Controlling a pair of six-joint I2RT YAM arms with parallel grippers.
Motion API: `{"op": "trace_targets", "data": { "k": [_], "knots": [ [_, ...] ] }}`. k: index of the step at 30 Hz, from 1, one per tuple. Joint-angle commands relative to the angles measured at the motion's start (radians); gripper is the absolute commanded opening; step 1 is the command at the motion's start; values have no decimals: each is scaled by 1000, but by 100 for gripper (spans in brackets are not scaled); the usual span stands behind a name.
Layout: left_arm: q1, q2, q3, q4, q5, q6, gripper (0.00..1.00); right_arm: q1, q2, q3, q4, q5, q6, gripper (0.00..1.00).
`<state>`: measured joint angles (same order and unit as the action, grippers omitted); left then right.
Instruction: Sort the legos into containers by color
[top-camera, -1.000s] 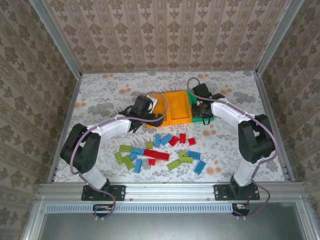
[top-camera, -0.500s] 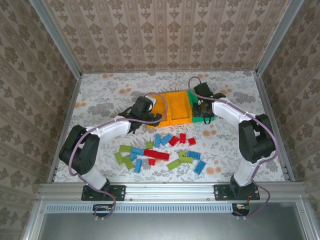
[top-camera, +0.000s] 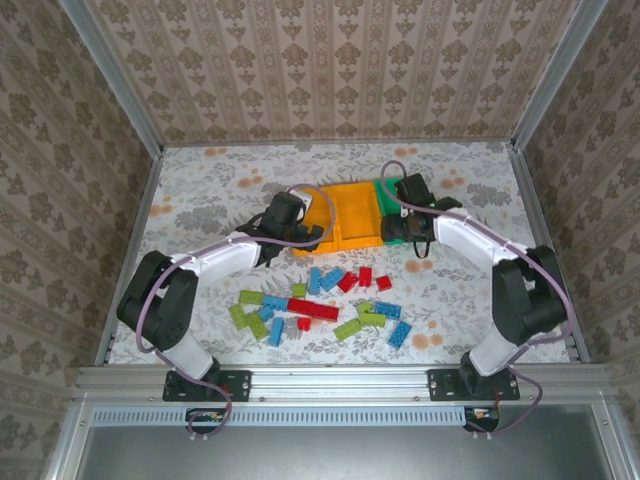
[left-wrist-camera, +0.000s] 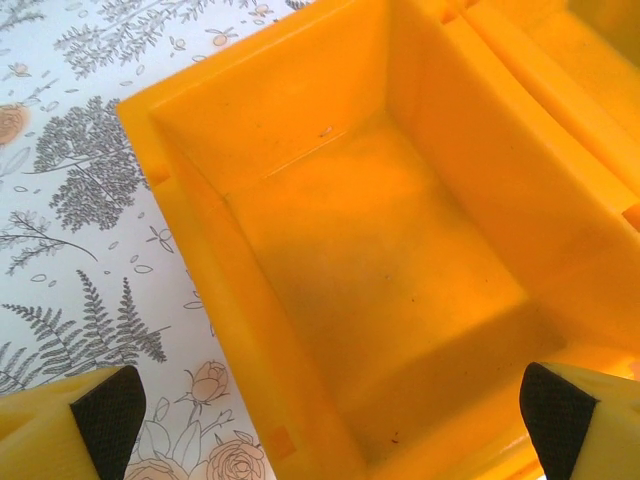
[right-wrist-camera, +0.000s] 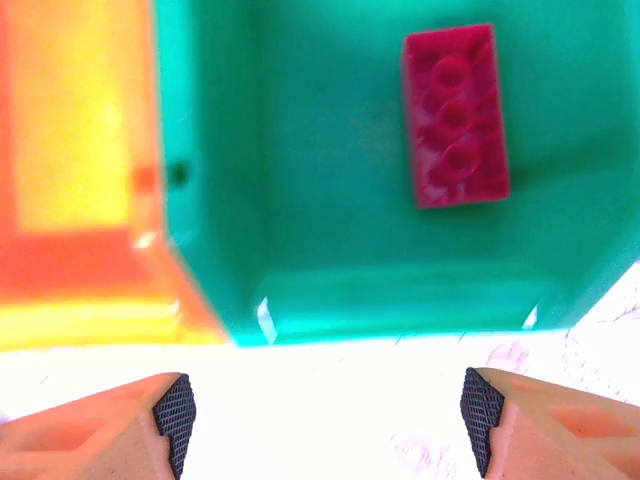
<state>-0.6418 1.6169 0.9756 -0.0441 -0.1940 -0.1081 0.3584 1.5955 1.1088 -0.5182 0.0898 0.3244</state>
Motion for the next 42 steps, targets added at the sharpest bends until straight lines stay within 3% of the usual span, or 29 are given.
{"op": "trace_targets", "data": {
  "k": [1,10,23,26,32,36,42],
  "knots": [
    [-2,-47,-12,40,-35,-34,100,67,-67,-71,-11,-50,-40,74],
    [8,-87,-30,68,-36,-83,100,181,-99,-210,-82,-48,-15,71],
    [16,-133,-70,95,-12,-85,100,214,39,-156,-98,-62,-30,65],
    [18,-135,-72,94,-12,-87,100,214,67,-139,-107,-46,-22,57],
    [19,-137,-77,89,-13,-85,100,215,-4,-159,-88,-10,-1,31],
    [19,-138,-77,82,-9,-83,100,185,-84,-160,-97,23,14,29],
    [18,-147,-86,70,3,-70,100,19,-182,-156,-25,-37,62,27]
  ]
}}
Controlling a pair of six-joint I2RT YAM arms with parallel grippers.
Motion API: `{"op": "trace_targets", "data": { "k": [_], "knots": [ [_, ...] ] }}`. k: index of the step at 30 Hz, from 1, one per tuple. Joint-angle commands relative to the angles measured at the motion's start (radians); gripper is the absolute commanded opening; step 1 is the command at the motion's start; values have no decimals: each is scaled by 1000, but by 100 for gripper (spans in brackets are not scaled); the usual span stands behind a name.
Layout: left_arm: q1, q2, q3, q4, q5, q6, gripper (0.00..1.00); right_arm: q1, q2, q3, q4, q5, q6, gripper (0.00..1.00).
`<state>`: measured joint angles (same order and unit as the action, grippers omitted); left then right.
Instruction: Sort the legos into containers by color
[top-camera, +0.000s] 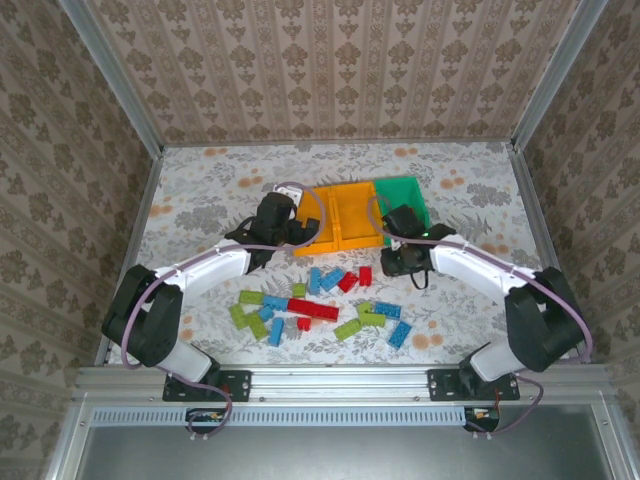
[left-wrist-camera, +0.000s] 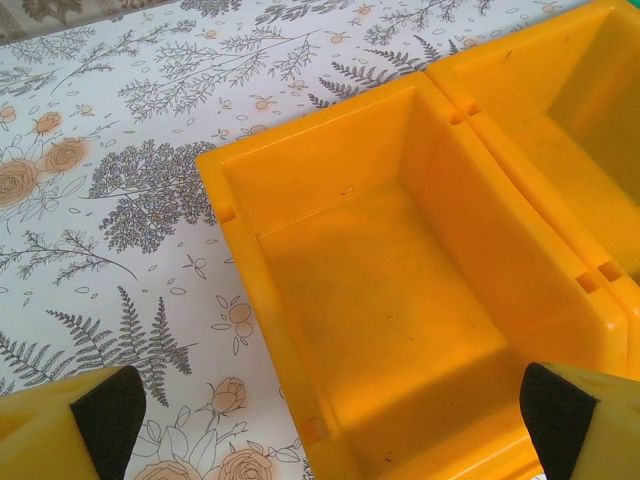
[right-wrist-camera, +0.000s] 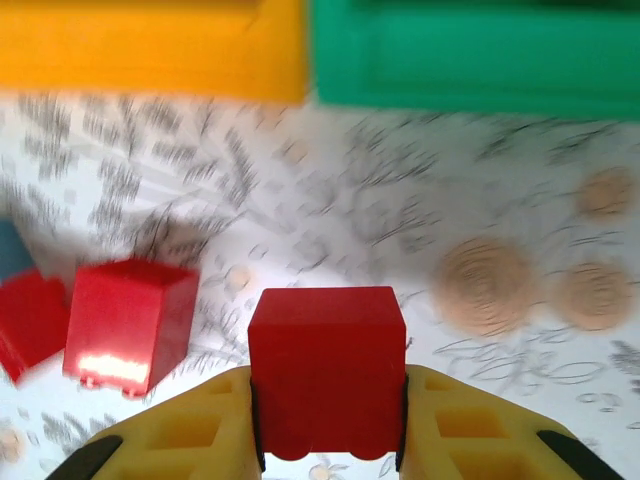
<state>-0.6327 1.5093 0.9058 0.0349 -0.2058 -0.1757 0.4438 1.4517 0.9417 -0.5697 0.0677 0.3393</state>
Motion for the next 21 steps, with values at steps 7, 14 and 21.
{"op": "trace_targets", "data": {
  "k": [7,14,21],
  "knots": [
    [-32,-46,-24,-2,87,67,100,-184,122,192,64,-43,56,29],
    [-129,-40,-16,-25,181,180,100,-224,313,355,42,-26,76,33],
    [-197,4,32,-99,275,238,99,-229,387,405,38,-20,72,42]
  ]
}}
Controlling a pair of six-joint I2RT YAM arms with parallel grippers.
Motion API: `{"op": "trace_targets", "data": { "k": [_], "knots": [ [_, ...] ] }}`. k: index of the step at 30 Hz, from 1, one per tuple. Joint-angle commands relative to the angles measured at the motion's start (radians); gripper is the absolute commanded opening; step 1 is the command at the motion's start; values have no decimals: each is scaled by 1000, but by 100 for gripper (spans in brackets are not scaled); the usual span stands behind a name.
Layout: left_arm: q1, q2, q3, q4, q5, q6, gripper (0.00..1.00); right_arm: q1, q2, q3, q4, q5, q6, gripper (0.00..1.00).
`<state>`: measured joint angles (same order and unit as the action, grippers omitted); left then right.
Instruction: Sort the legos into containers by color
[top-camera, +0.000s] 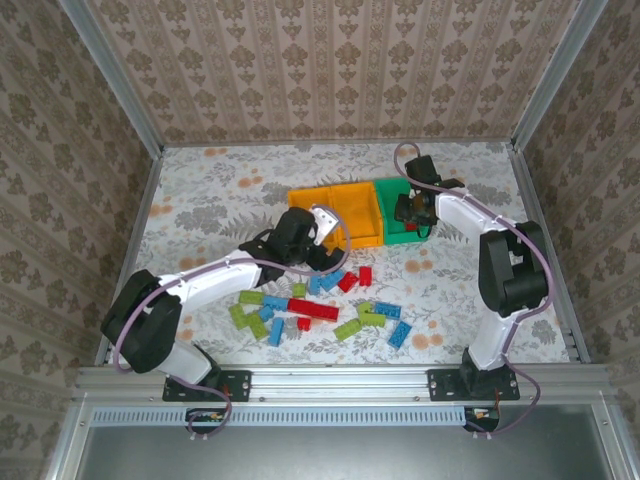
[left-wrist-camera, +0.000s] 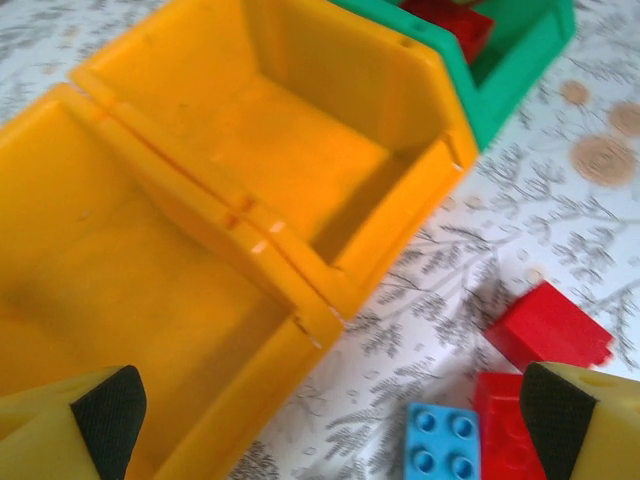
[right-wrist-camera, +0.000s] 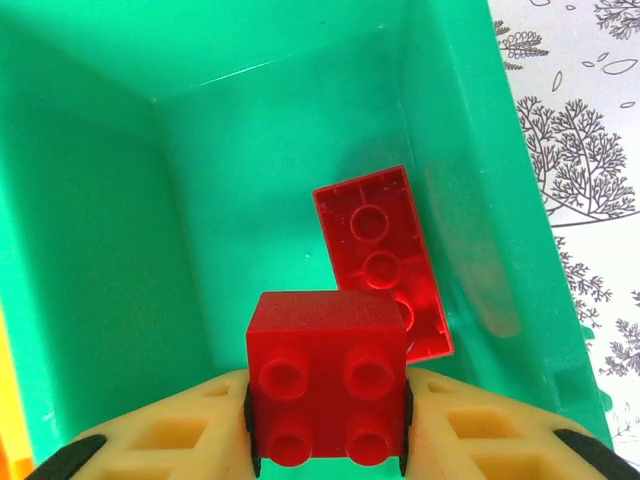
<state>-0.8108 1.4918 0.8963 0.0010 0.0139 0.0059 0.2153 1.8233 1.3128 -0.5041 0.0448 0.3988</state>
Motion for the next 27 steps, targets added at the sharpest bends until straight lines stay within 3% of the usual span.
{"op": "trace_targets", "data": {
  "k": [1,8,13,27],
  "knots": [
    [-23,25,47,-76,56,57,98,0,19,34,-28,2,12,45],
    [-27,10,40,-128,-11,-5,98,0,-12,17,-21,-33,0,65],
    [-25,26,51,-239,-82,-116,95,0,-63,-27,-2,-48,2,70],
    [-11,129,87,-321,-52,-313,80,0,-134,-71,-1,-57,0,72]
  ]
}}
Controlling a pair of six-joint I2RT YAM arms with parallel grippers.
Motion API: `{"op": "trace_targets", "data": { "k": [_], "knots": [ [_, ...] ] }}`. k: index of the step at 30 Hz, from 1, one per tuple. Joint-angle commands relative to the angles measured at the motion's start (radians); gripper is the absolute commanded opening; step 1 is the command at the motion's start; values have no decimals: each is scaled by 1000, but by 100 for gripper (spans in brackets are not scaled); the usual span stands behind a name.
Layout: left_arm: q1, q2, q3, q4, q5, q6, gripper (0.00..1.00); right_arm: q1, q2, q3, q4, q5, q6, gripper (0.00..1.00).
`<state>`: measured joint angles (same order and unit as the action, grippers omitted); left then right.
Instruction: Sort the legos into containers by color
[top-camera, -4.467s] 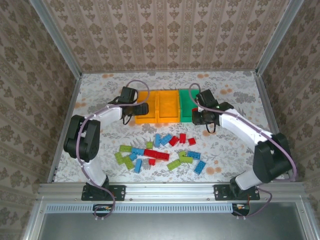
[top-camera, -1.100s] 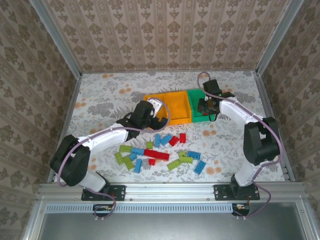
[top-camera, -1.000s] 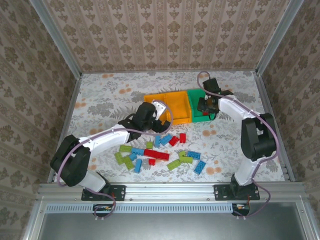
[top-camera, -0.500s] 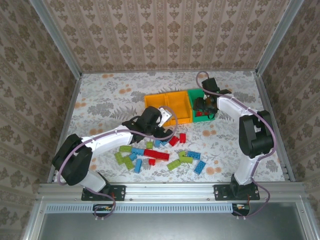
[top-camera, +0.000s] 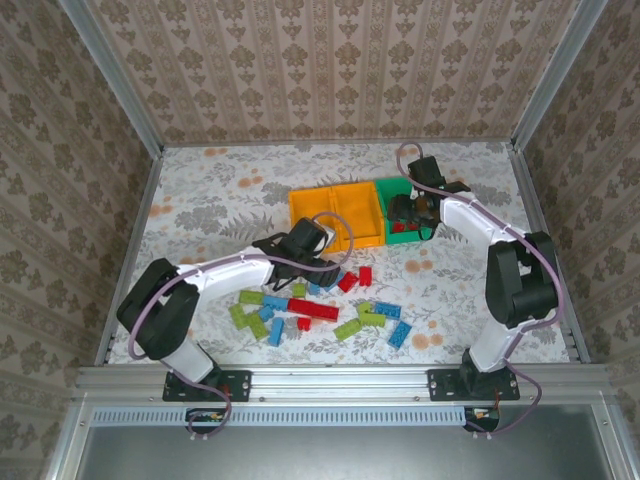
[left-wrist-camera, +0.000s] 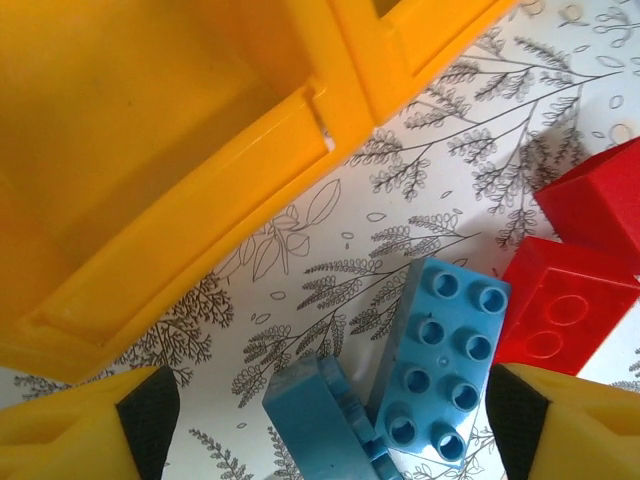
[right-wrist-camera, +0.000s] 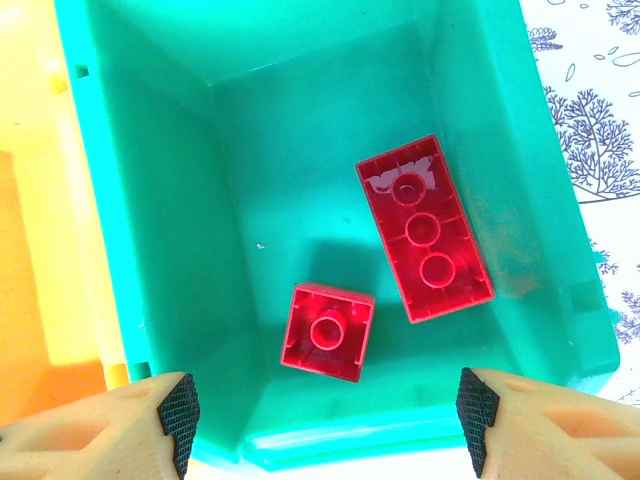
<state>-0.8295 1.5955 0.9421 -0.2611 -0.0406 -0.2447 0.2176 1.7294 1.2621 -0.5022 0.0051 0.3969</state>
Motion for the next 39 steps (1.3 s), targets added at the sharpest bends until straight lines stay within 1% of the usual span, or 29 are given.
{"op": "trace_targets", "data": {
  "k": [1,5,9,14,19,21,27,30,33,37,39],
  "knots": [
    [8,34,43,-65,4,-76,79,-2,-43,-24,-2,-15,3,73],
    [16,61,45,-71,6,-113,73,-2,-47,-30,-4,-13,0,73],
    [26,102,74,-102,31,-121,65,-2,-47,-38,-4,-13,2,73],
    [37,134,92,-109,57,-122,59,-2,-53,-44,-6,-8,2,73],
    [42,142,94,-97,80,-130,46,-2,-57,-52,-6,-5,2,73],
    [45,143,93,-97,88,-131,43,-1,-59,-56,-6,-5,2,73],
    [47,135,76,-100,87,-139,40,-2,-68,-70,-9,-2,2,73],
    [47,133,74,-106,88,-140,40,-2,-71,-73,-10,0,1,73],
    [47,129,71,-120,83,-145,43,-3,-74,-76,-10,-1,2,73],
    [46,119,63,-128,69,-150,52,-3,-77,-81,-10,1,2,74],
    [44,118,62,-132,68,-155,53,-3,-77,-83,-9,-1,2,73]
  ]
}}
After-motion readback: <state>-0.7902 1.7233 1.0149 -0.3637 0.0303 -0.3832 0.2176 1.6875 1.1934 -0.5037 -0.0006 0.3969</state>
